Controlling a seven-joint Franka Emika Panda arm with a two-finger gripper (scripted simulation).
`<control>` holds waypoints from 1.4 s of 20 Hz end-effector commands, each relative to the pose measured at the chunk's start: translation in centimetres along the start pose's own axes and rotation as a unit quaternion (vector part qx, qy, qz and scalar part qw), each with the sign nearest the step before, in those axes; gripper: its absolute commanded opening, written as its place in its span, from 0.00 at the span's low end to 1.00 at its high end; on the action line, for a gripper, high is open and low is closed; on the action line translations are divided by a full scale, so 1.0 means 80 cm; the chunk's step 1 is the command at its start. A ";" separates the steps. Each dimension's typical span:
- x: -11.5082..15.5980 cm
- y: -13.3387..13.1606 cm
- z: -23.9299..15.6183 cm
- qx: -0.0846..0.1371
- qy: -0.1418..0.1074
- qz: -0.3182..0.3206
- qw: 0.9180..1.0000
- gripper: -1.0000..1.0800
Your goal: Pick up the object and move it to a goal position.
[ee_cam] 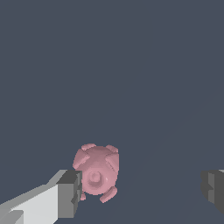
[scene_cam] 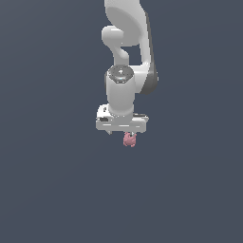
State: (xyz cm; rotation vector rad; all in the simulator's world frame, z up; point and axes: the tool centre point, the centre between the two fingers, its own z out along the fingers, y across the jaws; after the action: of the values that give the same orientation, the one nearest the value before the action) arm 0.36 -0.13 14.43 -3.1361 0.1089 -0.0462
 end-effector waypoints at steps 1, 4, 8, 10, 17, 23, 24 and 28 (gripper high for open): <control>-0.008 -0.010 0.012 0.000 -0.003 0.007 1.000 0.96; -0.021 -0.025 0.030 -0.001 -0.007 0.020 1.000 0.96; -0.038 -0.042 0.051 -0.002 -0.011 0.034 0.999 0.96; -0.044 -0.047 0.058 -0.002 -0.013 0.039 0.999 0.96; -0.051 -0.054 0.066 -0.003 -0.015 0.043 0.999 0.96; -0.052 -0.054 0.081 -0.003 -0.015 0.044 0.999 0.96; -0.052 -0.054 0.087 -0.003 -0.015 0.044 0.999 0.96; -0.054 -0.054 0.112 -0.003 -0.015 0.044 0.999 0.96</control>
State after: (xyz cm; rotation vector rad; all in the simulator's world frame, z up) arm -3.35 4.47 6.12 -3.1317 0.2480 -0.0001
